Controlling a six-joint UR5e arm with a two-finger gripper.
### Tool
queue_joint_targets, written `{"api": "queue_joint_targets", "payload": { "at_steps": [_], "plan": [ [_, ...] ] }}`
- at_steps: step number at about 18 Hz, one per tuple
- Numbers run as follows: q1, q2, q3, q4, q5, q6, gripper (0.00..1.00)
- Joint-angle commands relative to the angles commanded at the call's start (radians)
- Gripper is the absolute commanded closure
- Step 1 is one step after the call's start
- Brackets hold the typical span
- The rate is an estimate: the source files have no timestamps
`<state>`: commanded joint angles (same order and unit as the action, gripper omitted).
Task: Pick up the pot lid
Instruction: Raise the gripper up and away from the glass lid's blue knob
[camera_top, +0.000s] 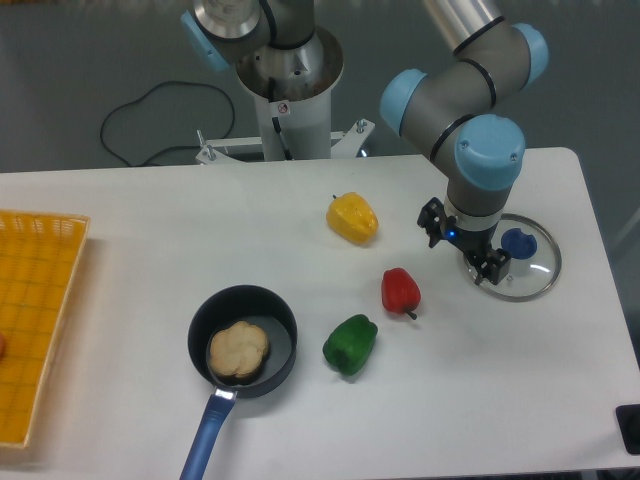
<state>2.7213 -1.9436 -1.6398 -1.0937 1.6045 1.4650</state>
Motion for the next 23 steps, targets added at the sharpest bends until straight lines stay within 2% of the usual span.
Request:
{"api": "queue_joint_targets", "payload": {
  "at_steps": [5, 8, 10, 14, 18, 23],
  "plan": [
    [0.011, 0.003, -0.003, -0.005, -0.017, -0.002, 0.00],
    [0.073, 0.014, -0.089, 0.012, -0.028, -0.005, 0.00],
    [0.098, 0.034, -0.112, 0.031, -0.028, -0.018, 0.00],
    [0.159, 0.049, -0.100, 0.018, -0.021, -0.031, 0.00],
    [0.233, 0.067, -0.133, 0.021, -0.031, -0.015, 0.00],
    [0.276, 0.064, -0.115, 0.032, -0.031, -0.015, 0.00]
  ]
}}
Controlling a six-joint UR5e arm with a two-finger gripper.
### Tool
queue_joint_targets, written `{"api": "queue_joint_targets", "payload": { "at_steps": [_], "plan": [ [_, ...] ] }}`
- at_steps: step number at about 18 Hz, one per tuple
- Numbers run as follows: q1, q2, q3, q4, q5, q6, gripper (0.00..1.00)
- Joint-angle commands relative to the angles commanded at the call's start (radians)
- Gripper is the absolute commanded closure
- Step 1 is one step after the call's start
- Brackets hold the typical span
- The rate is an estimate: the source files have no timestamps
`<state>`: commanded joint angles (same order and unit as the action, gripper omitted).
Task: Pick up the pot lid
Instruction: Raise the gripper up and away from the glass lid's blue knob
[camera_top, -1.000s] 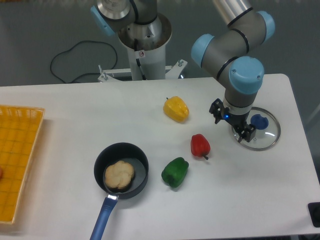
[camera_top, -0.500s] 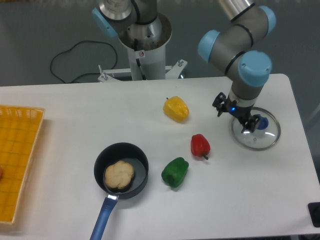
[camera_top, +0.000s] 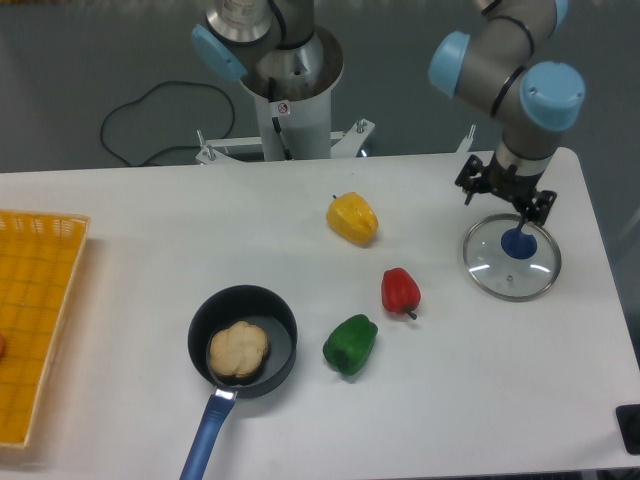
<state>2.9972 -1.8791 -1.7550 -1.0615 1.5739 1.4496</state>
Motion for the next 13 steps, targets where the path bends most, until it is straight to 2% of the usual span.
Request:
{"api": "queue_joint_targets", "payload": {
  "at_steps": [6, 13],
  "plan": [
    [0.025, -0.069, 0.123, 0.000, -0.032, 0.021, 0.00],
    [-0.015, -0.123, 0.124, 0.012, -0.032, 0.006, 0.00]
  ]
}}
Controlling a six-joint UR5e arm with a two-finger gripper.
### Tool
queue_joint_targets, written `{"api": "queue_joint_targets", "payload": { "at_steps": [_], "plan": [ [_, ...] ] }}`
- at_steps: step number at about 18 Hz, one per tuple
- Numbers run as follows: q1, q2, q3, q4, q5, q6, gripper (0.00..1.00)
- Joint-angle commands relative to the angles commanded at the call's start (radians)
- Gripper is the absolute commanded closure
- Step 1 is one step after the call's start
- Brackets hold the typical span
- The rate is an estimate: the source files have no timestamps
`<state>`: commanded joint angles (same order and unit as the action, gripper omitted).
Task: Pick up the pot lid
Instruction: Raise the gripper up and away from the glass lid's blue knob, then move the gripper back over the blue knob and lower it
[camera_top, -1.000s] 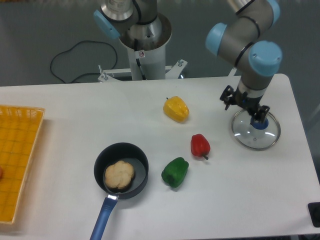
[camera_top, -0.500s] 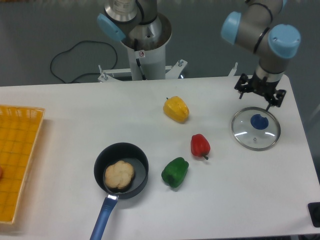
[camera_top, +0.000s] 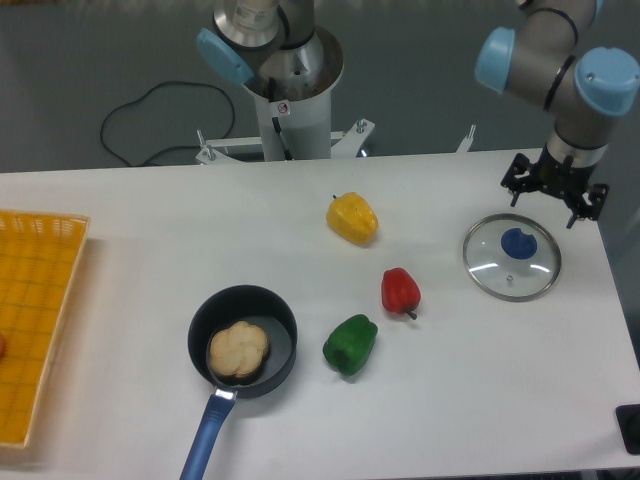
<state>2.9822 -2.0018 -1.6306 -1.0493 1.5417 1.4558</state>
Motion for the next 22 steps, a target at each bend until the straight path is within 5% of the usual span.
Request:
{"api": "queue_joint_targets", "payload": {
  "at_steps": [22],
  "plan": [
    [-0.025, -0.058, -0.015, 0.051, 0.003, -0.043, 0.00]
  ]
}}
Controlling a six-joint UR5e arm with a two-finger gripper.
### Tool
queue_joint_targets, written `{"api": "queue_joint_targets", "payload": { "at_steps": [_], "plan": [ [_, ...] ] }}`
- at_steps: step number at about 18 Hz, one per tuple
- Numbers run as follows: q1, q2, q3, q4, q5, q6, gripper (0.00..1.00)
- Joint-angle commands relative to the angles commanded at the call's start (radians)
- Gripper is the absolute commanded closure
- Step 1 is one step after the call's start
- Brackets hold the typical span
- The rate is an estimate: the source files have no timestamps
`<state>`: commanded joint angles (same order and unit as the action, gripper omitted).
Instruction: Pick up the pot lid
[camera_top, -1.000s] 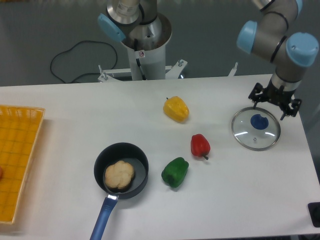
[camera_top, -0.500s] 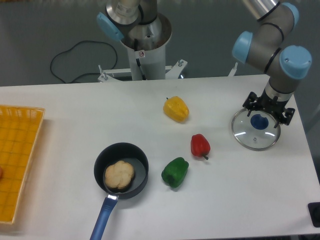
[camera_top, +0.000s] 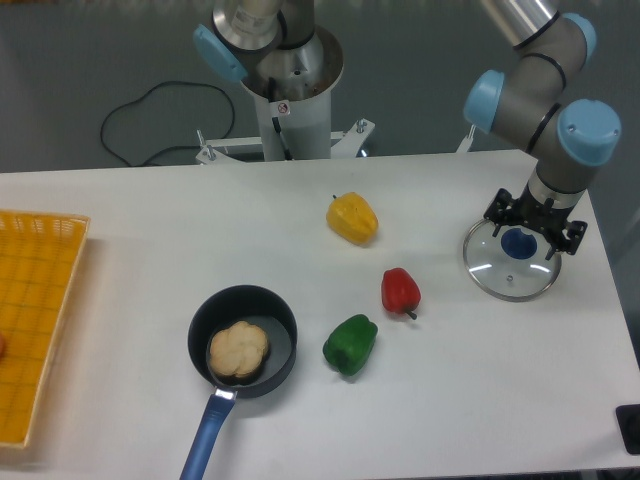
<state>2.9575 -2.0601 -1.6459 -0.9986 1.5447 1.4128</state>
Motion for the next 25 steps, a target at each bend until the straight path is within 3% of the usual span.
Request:
{"api": "queue_joint_targets", "payload": {
  "at_steps": [5, 13, 25],
  "plan": [
    [0.003, -0.008, -0.024, 0.029, 0.002, 0.003, 0.00],
    [0.005, -0.017, -0.032, 0.029, 0.005, 0.008, 0.00],
    [0.006, -0.015, -0.035, 0.028, 0.006, 0.012, 0.31]
  ]
}}
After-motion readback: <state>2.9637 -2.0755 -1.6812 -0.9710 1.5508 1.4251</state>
